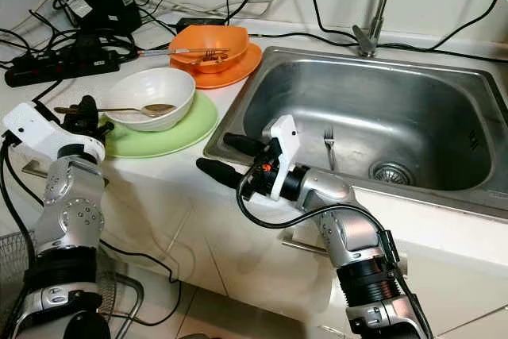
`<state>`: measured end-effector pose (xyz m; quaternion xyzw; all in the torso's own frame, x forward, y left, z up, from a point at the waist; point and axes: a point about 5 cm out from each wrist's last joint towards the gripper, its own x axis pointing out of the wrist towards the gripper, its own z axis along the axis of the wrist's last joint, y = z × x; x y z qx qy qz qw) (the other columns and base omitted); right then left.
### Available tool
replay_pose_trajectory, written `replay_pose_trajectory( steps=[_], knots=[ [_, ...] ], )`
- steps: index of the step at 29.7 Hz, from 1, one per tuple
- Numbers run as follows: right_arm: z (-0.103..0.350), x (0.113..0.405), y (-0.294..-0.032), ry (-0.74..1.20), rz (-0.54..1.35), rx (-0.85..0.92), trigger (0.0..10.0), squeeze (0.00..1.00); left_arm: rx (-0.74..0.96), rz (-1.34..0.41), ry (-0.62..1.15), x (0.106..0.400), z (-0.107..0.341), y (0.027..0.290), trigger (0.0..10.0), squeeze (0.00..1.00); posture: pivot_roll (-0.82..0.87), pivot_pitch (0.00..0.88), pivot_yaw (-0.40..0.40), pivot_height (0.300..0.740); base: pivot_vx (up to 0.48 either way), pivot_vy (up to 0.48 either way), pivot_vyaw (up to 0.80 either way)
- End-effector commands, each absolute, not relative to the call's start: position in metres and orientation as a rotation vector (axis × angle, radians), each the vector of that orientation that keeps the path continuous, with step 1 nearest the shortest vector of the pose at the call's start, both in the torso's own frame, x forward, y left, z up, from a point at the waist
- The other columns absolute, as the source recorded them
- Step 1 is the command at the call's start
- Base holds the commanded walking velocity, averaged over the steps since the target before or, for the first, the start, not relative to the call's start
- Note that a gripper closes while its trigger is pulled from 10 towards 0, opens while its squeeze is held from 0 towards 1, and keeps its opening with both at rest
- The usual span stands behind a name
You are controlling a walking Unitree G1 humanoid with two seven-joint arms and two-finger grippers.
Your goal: Kitchen organization
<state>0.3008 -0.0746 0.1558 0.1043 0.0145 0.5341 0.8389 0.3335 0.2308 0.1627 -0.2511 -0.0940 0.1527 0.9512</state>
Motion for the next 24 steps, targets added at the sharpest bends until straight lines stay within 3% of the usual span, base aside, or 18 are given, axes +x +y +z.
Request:
replay_pose_trajectory(
  steps=[1,19,24],
  knots=[
    [0.156,0.3,-0.075,0.03,1.128,0.232,10.0,0.0,-0.518,0.298,-0.189,0.336,0.165,0.229,0.0,0.0,-0.03,0.0,0.082,0.74,0.0,0.0,0.0],
    [0.155,0.3,-0.075,0.034,1.119,0.228,10.0,0.0,-0.542,0.281,-0.222,0.336,0.174,0.226,0.0,0.0,-0.04,0.0,0.084,0.74,0.0,0.0,0.0],
    [0.154,0.301,-0.075,0.032,1.113,0.228,10.0,0.0,-0.596,0.209,-0.289,0.337,0.185,0.218,0.0,0.0,-0.04,0.0,0.085,0.74,0.0,0.0,0.0]
  ],
)
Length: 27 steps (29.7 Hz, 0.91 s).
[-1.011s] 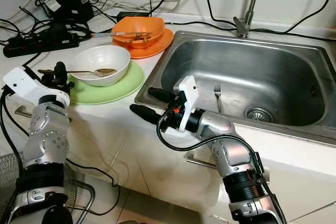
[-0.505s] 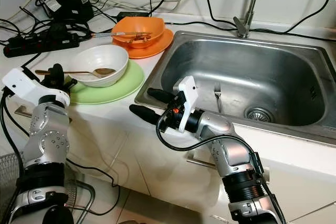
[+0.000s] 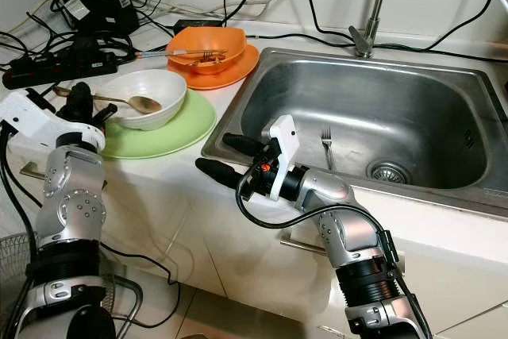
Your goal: Kitchen organization
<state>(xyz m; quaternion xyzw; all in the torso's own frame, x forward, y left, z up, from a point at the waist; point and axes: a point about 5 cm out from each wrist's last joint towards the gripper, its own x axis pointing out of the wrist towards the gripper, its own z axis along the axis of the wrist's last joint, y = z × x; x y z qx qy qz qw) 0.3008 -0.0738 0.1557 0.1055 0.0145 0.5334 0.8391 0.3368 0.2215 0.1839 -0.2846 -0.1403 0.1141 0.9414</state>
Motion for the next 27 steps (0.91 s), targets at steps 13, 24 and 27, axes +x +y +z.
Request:
replay_pose_trajectory(
  steps=[13,24,27],
  knots=[
    [0.154,0.302,-0.075,0.03,1.101,0.229,10.0,0.0,-0.721,0.088,-0.398,0.334,0.201,0.208,0.0,0.0,-0.04,0.0,0.084,0.74,0.0,0.0,0.0],
    [0.157,0.328,-0.088,0.039,0.854,0.332,10.0,0.0,-1.017,-0.219,-0.519,0.326,0.224,0.183,0.0,0.0,-0.04,0.0,0.081,0.74,0.0,0.0,0.0],
    [0.163,0.343,-0.1,0.048,0.71,0.537,10.0,0.0,-1.097,-0.38,-0.488,0.32,0.225,0.164,0.0,0.0,-0.04,0.0,0.081,0.74,0.0,0.0,0.0]
  ],
)
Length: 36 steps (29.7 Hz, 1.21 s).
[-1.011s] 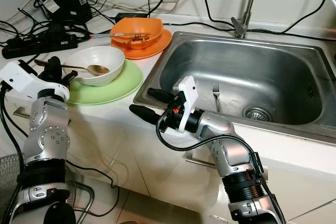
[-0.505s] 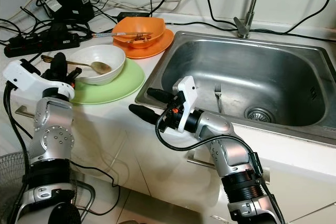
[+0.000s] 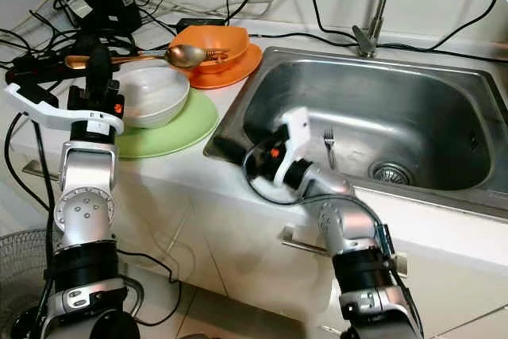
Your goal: Kitchen organization
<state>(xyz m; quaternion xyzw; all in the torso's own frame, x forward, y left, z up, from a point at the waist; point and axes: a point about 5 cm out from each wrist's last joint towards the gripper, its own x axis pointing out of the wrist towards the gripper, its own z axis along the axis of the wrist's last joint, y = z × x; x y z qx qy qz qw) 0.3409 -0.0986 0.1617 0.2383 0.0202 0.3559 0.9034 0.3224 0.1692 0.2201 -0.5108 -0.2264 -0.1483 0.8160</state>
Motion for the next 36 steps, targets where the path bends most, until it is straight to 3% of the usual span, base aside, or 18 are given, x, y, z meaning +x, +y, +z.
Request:
replay_pose_trajectory(
  steps=[1,10,24,36],
  knots=[
    [0.167,0.349,-0.105,0.045,0.66,0.65,10.0,0.0,-1.101,-0.443,-0.463,0.318,0.224,0.153,0.0,0.0,-0.04,0.0,0.082,0.74,0.0,0.0,0.0],
    [0.172,0.352,-0.109,0.027,0.634,0.788,10.0,0.0,-1.135,-0.511,-0.387,0.316,0.212,0.136,0.0,0.0,-0.05,0.0,0.084,0.74,0.0,0.0,0.0],
    [0.191,0.354,-0.115,-0.065,0.691,1.037,10.0,0.0,-1.124,-0.511,-0.318,0.314,0.199,0.136,0.0,0.0,-0.03,0.0,0.079,0.74,0.0,0.0,0.0],
    [0.189,0.349,-0.106,-0.034,0.736,1.042,10.0,0.0,-1.124,-0.543,-0.3,0.312,0.203,0.128,0.0,0.0,-0.04,0.0,0.086,0.74,0.0,0.0,0.0]
  ],
)
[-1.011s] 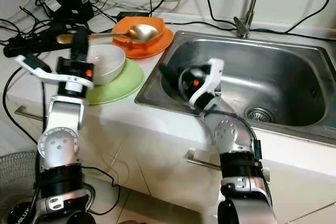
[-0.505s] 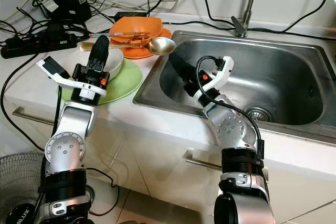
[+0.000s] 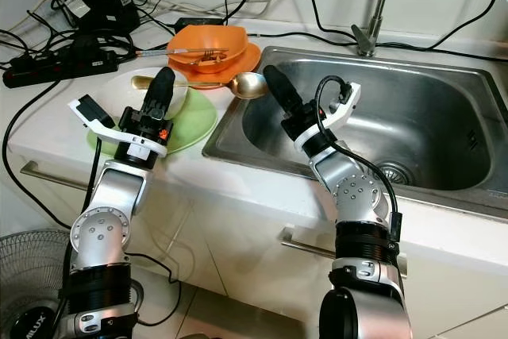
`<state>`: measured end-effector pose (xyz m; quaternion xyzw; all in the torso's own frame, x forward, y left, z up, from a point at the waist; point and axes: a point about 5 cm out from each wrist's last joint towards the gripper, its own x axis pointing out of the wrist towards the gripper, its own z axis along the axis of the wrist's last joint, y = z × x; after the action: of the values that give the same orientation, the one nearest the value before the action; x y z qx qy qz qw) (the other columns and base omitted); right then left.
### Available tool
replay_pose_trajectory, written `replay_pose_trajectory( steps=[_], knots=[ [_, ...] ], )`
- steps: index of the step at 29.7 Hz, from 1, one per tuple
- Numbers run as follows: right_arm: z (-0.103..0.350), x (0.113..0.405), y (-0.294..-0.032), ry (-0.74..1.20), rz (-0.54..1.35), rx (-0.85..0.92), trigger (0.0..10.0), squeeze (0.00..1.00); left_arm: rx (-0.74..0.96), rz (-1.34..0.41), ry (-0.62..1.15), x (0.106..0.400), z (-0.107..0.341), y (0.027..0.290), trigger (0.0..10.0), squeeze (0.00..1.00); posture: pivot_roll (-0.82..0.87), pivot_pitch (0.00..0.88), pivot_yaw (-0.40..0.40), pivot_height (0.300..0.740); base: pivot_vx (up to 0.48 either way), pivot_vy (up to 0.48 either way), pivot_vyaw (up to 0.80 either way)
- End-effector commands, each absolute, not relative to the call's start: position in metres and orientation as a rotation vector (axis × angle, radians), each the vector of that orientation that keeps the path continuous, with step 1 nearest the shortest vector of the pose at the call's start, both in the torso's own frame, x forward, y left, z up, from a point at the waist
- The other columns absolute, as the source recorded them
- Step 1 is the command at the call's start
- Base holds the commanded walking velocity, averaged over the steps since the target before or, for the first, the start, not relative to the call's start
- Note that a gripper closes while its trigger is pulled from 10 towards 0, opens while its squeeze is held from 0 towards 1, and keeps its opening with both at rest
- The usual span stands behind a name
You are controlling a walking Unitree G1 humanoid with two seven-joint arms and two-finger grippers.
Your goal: Kitchen organization
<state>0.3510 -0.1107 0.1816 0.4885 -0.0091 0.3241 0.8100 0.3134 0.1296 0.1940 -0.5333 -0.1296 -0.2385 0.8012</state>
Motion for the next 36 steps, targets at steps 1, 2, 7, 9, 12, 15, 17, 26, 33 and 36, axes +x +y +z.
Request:
replay_pose_trajectory(
  steps=[1,2,7,9,12,15,17,26,33,36],
  knots=[
    [0.189,0.349,-0.104,-0.033,0.745,1.04,10.0,0.0,-1.125,-0.546,-0.298,0.312,0.203,0.127,0.0,0.0,-0.04,0.0,0.087,0.74,0.0,0.0,0.0],
    [0.189,0.349,-0.103,-0.033,0.748,1.04,10.0,0.0,-1.125,-0.547,-0.297,0.312,0.203,0.126,0.0,0.0,-0.04,0.0,0.087,0.74,0.0,0.0,0.0],
    [0.191,0.347,-0.099,-0.033,0.781,1.042,10.0,0.0,-1.125,-0.553,-0.291,0.312,0.204,0.124,0.0,0.0,-0.03,0.0,0.087,0.74,0.0,0.0,0.0],
    [0.191,0.347,-0.098,-0.033,0.785,1.039,9.0,0.0,-1.125,-0.554,-0.29,0.312,0.204,0.124,0.0,0.0,-0.04,0.0,0.087,0.74,0.0,0.0,0.0],
    [0.191,0.347,-0.099,-0.039,0.775,1.047,0.0,0.0,-1.126,-0.555,-0.289,0.312,0.204,0.124,0.0,0.0,-0.04,0.0,0.086,0.74,0.0,0.0,0.0],
    [0.192,0.347,-0.1,-0.047,0.774,1.051,0.0,0.0,-1.128,-0.555,-0.285,0.312,0.203,0.123,0.0,0.0,-0.04,0.0,0.088,0.74,0.0,0.0,0.0],
    [0.192,0.347,-0.101,-0.049,0.773,1.053,0.0,0.0,-1.13,-0.555,-0.282,0.312,0.203,0.123,0.0,0.0,-0.04,0.0,0.087,0.74,0.0,0.0,0.0],
    [0.19,0.344,-0.097,-0.027,0.802,1.051,0.0,0.0,-1.13,-0.551,-0.275,0.313,0.201,0.122,0.0,0.0,-0.04,0.0,0.085,0.74,0.0,0.0,0.0],
    [0.188,0.339,-0.093,-0.004,0.844,1.04,0.0,0.0,-1.13,-0.551,-0.269,0.312,0.2,0.121,0.0,0.0,-0.04,0.0,0.085,0.74,0.0,0.0,0.0],
    [0.187,0.338,-0.092,0.002,0.853,1.038,0.0,0.0,-1.129,-0.553,-0.266,0.312,0.2,0.121,0.0,0.0,-0.04,0.0,0.087,0.74,0.0,0.0,0.0]
  ],
)
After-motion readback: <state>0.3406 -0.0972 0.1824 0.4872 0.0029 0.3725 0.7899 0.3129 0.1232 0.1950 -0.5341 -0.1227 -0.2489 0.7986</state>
